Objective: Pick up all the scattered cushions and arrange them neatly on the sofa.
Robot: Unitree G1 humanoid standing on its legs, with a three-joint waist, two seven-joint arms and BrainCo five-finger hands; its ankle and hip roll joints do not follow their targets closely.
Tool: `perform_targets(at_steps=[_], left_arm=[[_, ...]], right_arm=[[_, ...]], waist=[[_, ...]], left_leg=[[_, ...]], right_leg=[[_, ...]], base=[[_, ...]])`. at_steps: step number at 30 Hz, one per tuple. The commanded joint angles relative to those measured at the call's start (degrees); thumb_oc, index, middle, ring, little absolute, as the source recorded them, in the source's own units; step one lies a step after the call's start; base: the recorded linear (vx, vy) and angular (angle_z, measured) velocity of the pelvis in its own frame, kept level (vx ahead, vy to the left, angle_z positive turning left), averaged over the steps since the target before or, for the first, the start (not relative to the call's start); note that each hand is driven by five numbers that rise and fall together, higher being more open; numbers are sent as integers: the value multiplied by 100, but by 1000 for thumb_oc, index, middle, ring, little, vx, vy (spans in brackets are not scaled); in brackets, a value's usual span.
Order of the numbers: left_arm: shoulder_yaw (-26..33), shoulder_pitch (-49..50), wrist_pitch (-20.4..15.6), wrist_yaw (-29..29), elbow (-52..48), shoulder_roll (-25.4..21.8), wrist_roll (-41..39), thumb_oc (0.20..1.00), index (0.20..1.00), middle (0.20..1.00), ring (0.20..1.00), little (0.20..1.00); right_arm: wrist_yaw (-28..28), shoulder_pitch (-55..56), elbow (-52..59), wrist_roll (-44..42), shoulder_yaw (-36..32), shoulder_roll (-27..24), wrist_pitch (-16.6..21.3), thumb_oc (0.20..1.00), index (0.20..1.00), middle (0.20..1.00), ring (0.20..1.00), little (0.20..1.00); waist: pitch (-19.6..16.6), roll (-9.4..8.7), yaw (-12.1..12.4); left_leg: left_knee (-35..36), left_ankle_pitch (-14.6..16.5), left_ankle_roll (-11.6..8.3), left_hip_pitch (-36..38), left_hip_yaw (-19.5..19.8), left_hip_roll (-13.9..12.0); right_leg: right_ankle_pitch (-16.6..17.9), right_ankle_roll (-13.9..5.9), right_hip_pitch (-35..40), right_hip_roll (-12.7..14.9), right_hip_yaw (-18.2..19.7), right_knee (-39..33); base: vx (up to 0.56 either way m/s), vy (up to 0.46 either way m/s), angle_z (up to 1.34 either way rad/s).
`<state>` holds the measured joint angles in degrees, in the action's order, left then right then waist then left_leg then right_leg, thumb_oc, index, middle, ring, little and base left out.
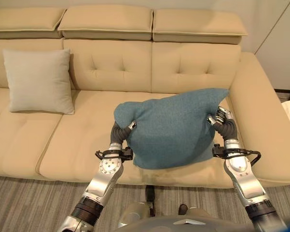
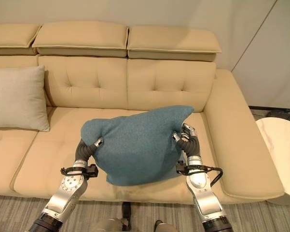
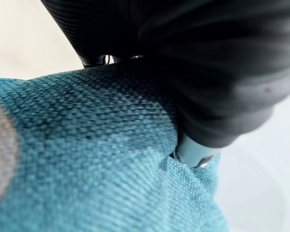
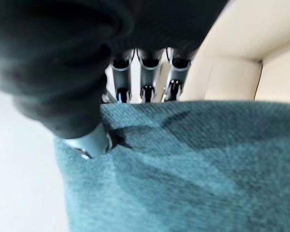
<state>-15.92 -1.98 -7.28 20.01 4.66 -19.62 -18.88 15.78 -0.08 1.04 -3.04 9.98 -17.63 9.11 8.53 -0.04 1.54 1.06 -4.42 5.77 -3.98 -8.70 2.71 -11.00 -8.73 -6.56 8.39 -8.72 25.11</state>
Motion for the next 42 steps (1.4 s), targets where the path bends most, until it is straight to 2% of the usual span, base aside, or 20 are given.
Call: perform_targets(at_steps=[1, 3, 6, 9, 11, 12, 14, 16, 19, 23, 26, 31, 33, 42], left_arm=[[-15, -169, -606, -201, -857, 19, 201, 200, 200, 200, 200, 200], [-13, -145, -630, -225, -868, 35, 158, 200, 200, 200, 200, 200], [-30, -164, -643, -252, -873, 56, 146, 200, 200, 200, 200, 200], [-58, -261, -682, -255, -818, 95, 168, 200, 200, 200, 200, 200], [-89, -319, -696, -241, -789, 130, 213, 200, 200, 200, 200, 200], [-118, -351, -670, -216, -770, 137, 314, 200, 200, 200, 200, 200], [-135, -391, -650, -187, -721, 151, 373, 200, 200, 200, 200, 200], [-197, -715, -602, -36, -477, 203, 508, 200, 200, 200, 200, 200], [-277, -1172, -563, 169, -154, 264, 653, 200, 200, 200, 200, 200], [-338, -1838, -527, 456, 235, 282, 792, 200, 200, 200, 200, 200], [-435, -2681, -491, 726, 723, 228, 857, 200, 200, 200, 200, 200], [-534, -3822, -538, 985, 1464, 39, 775, 200, 200, 200, 200, 200], [-679, -4576, -578, 1130, 1955, -124, 702, 200, 200, 200, 200, 200], [-1176, -6436, -594, 1264, 3388, -653, 735, 200, 200, 200, 200, 200]], right_arm=[[-163, -441, 488, 187, 190, 200, 590, 200, 200, 200, 200, 200], [-177, -441, 475, 202, 186, 194, 576, 200, 200, 200, 200, 200], [-170, -480, 484, 187, 165, 179, 584, 200, 200, 200, 200, 200], [-91, -522, 491, 273, 111, 116, 611, 200, 200, 200, 200, 200], [-68, -537, 443, 313, 109, 80, 597, 200, 200, 200, 200, 200], [-40, -542, 355, 351, 104, 13, 552, 200, 200, 200, 200, 200], [-12, -557, 335, 392, 105, -45, 517, 200, 200, 200, 200, 200], [99, -725, 223, 451, 139, -182, 491, 200, 200, 200, 200, 200], [270, -1047, 70, 518, 188, -301, 486, 200, 200, 200, 200, 200], [489, -1650, -217, 530, 335, -379, 442, 200, 200, 200, 200, 200], [745, -2514, -661, 467, 555, -426, 391, 200, 200, 200, 200, 200], [1064, -3649, -1219, 312, 680, -547, 357, 200, 200, 200, 200, 200], [1260, -4403, -1610, 291, 772, -772, 309, 200, 200, 200, 200, 200], [1629, -6011, -2602, 108, 1061, -1122, 307, 200, 200, 200, 200, 200]], waist=[[-352, -90, 41], [-352, -64, 13], [-334, -50, -32], [-335, -131, -72], [-386, -155, -83], [-532, -173, -92], [-599, -170, -104], [-615, -169, -123], [-590, -155, -150], [-532, -121, -175], [-385, -82, -183], [-98, -23, -197], [14, 2, -206], [26, 129, -262]], left_leg=[[-600, 1007, -295, 146, 149, -268], [-512, 1033, -294, 250, 156, -250], [-459, 1045, -327, 325, 199, -245], [-515, 1097, -383, 348, 320, -176], [-505, 1105, -451, 376, 362, -180], [-422, 1088, -571, 454, 381, -241], [-316, 1054, -647, 550, 431, -305], [-268, 993, -800, 559, 475, -399], [-246, 952, -889, 520, 461, -466], [-116, 878, -940, 518, 453, -507], [18, 777, -955, 381, 429, -506], [33, 622, -952, -201, 497, -487], [23, 507, -936, -615, 540, -445], [338, 125, -993, -1379, 526, -389]], right_leg=[[1053, -129, -13, 199, -287, -100], [1025, -76, -119, 271, -398, -402], [1021, -27, -190, 234, -413, -868], [1056, -16, -119, 113, -191, -1347], [1025, 29, 51, 68, -225, -1590], [999, 94, 342, -54, -317, -1952], [982, 145, 561, -150, -407, -2208], [984, 207, 761, -247, -562, -2540], [995, 234, 851, -287, -715, -2745], [1026, 250, 904, -318, -829, -2915], [1088, 227, 741, -315, -833, -2962], [1227, 210, 87, -283, -735, -2887], [1324, 206, -355, -246, -663, -2794], [1461, 142, -1305, -157, -481, -2563]], base=[[99, 56, -20], [104, 2, -16], [83, -35, -9], [106, -101, 15], [144, -172, 44], [212, -240, 35], [186, -208, 35], [121, -187, 20], [47, -80, 29], [39, -28, 11], [-63, 9, 10], [-134, 23, 5], [-163, 38, 11], [-21, 36, -1]])
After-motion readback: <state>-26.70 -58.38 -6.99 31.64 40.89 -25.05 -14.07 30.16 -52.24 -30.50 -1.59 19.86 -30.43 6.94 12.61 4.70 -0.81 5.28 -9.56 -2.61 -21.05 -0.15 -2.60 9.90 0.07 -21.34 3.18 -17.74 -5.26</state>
